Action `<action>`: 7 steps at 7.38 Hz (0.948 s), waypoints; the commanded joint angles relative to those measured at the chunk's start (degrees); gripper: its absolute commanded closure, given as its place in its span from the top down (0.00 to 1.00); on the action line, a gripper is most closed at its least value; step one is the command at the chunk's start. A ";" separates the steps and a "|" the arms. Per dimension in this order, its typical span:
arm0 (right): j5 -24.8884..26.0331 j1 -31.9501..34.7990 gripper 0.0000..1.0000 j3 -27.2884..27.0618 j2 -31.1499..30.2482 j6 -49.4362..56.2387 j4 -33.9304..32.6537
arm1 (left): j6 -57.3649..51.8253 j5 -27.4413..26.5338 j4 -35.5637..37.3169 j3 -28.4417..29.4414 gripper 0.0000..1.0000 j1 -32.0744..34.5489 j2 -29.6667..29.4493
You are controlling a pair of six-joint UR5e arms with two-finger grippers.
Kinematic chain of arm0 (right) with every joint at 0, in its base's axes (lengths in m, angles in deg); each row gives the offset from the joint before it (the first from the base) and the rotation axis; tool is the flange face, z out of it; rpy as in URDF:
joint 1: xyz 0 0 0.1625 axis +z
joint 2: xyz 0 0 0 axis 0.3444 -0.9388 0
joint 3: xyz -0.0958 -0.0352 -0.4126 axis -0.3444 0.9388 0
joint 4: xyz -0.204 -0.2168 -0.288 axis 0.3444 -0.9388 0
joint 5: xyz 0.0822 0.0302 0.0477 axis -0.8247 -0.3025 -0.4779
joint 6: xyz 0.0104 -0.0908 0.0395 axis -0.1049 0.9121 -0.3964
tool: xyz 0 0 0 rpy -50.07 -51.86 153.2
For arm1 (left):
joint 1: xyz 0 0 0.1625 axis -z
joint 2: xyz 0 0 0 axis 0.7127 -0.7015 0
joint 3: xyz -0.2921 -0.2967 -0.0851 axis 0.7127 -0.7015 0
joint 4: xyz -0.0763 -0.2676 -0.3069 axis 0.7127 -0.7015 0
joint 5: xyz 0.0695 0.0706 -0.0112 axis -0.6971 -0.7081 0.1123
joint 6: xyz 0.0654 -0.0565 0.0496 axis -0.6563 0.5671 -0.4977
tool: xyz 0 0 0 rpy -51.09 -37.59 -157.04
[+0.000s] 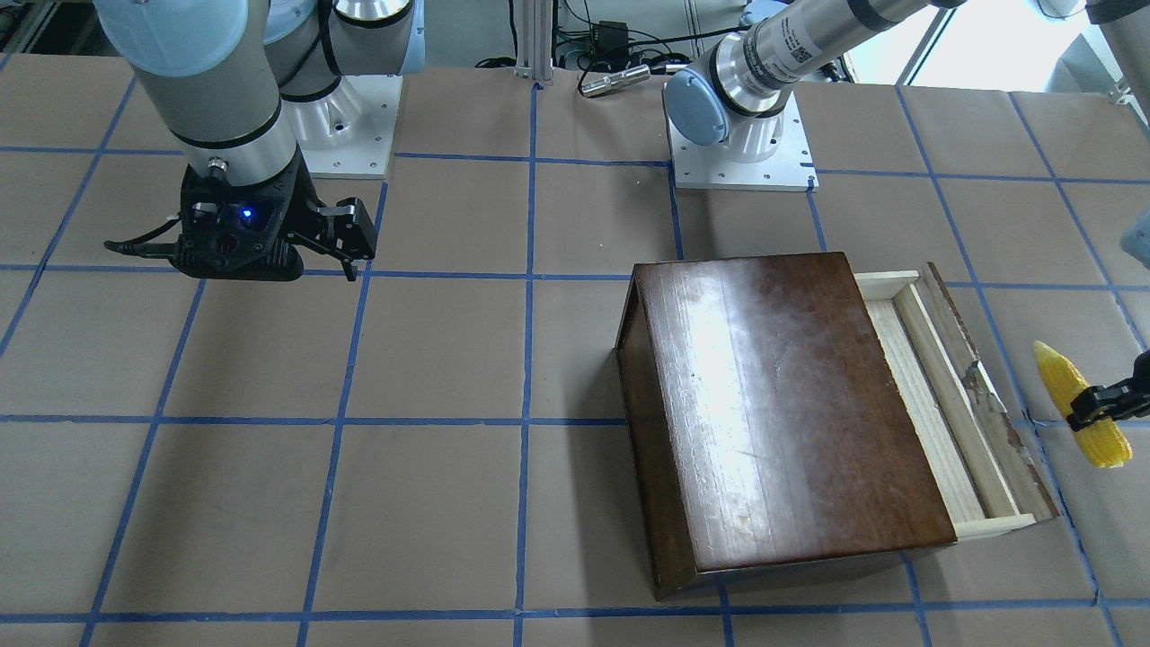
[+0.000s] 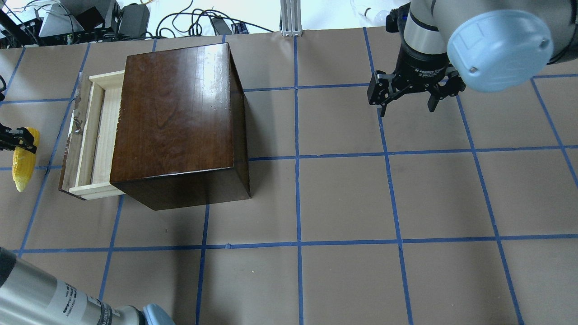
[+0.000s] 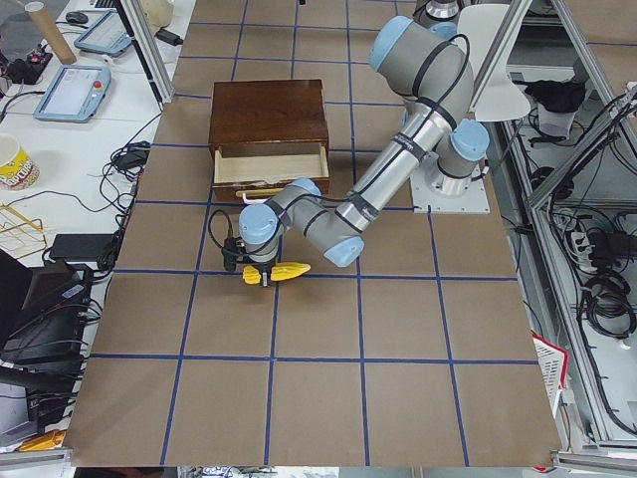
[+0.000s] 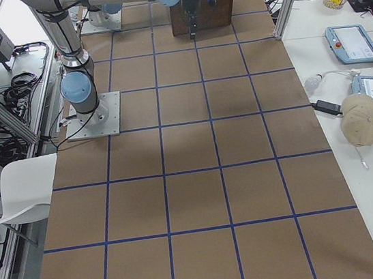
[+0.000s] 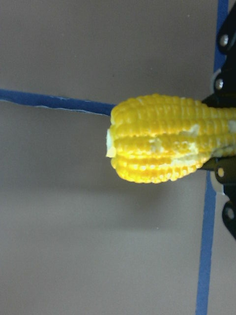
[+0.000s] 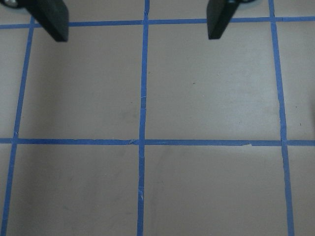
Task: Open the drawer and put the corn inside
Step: 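Lift the corn and carry it over the open drawer with the left gripper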
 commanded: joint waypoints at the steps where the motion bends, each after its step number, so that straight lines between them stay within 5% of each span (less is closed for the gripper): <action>1: 0.00 0.00 1.00 0.00 0.02 0.00 0.04 | -0.59 -1.84 -7.56 1.38 0.00 2.53 6.32; 4: -0.17 0.00 1.00 0.00 0.02 0.00 0.04 | -0.15 -3.17 -19.08 4.81 0.00 9.20 14.06; 7: -0.17 0.00 1.00 0.00 0.02 0.00 -0.05 | 7.64 -2.74 -21.57 4.11 0.00 18.42 18.03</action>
